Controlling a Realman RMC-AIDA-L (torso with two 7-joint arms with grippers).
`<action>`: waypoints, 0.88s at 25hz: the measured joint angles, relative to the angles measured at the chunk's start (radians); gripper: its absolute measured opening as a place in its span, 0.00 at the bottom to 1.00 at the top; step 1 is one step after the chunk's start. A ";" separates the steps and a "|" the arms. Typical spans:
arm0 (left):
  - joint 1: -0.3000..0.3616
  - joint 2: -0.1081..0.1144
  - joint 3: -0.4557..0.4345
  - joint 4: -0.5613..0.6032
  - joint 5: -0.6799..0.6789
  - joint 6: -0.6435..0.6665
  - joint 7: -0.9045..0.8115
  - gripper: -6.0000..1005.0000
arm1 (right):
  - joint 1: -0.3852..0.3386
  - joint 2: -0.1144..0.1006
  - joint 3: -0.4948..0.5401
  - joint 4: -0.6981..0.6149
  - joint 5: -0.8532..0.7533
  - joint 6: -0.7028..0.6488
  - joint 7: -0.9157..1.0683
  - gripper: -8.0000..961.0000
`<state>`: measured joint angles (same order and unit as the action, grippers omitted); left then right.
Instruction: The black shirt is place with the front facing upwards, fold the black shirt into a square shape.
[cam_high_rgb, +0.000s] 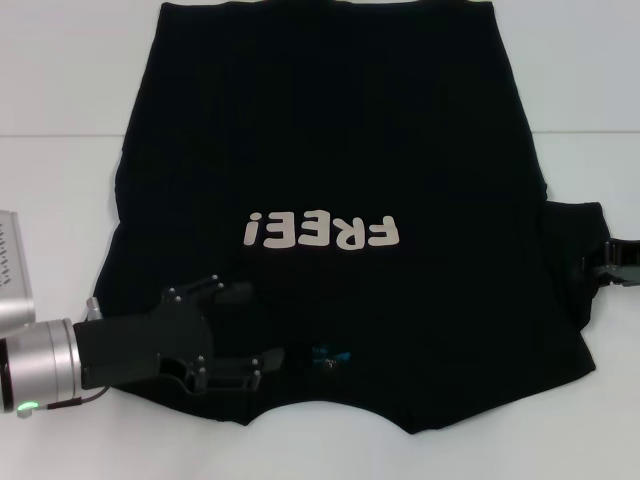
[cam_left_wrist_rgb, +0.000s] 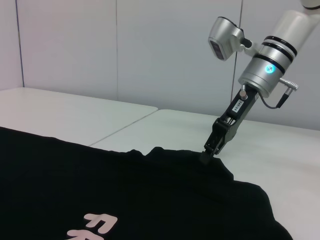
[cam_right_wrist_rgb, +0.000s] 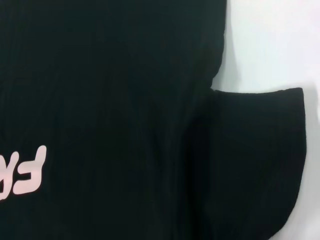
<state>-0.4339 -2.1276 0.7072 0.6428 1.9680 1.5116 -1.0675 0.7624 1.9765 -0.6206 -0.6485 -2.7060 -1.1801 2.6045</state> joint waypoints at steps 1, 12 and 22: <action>0.000 0.000 0.000 0.000 0.000 0.000 0.000 0.93 | 0.000 0.000 -0.001 0.000 0.000 0.000 0.001 0.52; 0.001 0.000 -0.003 0.000 0.000 0.004 0.000 0.93 | -0.002 -0.004 -0.012 0.007 0.000 0.002 0.008 0.05; 0.001 0.000 -0.008 0.000 0.000 0.006 -0.002 0.93 | -0.007 -0.015 -0.008 -0.002 0.005 0.002 0.008 0.04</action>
<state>-0.4325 -2.1275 0.6991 0.6427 1.9678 1.5173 -1.0691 0.7557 1.9619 -0.6287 -0.6500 -2.7008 -1.1783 2.6124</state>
